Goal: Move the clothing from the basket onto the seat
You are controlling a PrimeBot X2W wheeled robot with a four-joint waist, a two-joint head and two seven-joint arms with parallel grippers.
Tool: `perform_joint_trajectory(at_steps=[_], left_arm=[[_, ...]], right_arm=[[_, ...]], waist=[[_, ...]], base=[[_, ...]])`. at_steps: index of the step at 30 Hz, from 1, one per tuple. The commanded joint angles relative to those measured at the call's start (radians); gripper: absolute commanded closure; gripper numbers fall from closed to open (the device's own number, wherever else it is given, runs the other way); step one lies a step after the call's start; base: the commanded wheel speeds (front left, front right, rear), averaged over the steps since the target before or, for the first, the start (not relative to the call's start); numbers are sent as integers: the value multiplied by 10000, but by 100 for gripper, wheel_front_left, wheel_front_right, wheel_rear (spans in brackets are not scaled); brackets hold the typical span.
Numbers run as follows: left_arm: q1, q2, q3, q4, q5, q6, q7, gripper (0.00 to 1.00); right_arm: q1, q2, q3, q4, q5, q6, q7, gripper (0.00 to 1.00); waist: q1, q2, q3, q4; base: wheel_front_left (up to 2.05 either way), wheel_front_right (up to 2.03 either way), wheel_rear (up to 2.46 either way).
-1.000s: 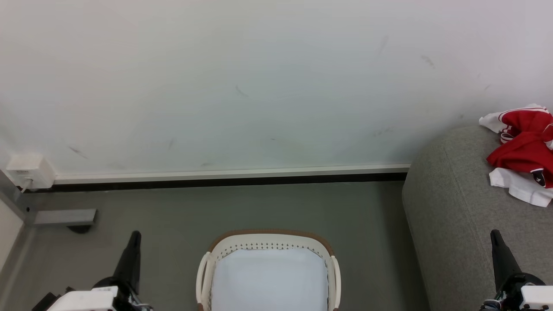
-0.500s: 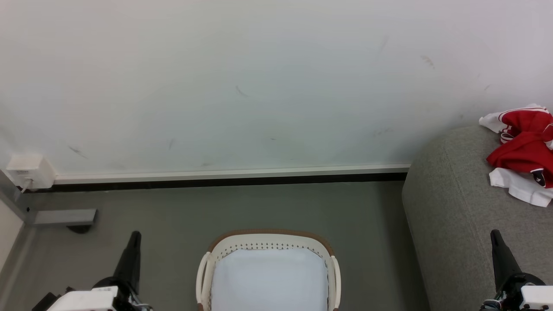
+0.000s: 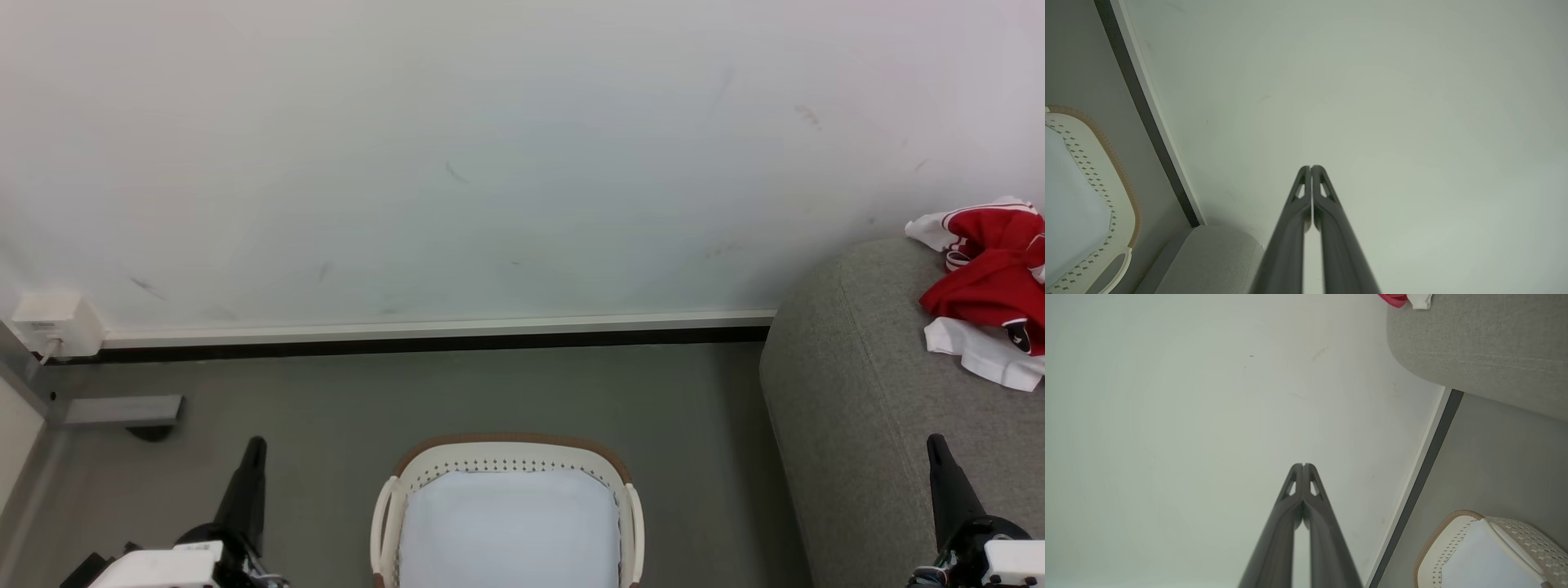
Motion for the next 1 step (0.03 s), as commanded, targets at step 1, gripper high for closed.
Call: perform_joint_trajectory(at_steps=[1], left_arm=[[-86, 62, 13, -33, -148, 11, 44, 100]], right_arm=[[-121, -54, -44, -30, 5, -21, 37, 100]], waist=[[0, 0, 0, 0]], base=[[0, 0, 0]])
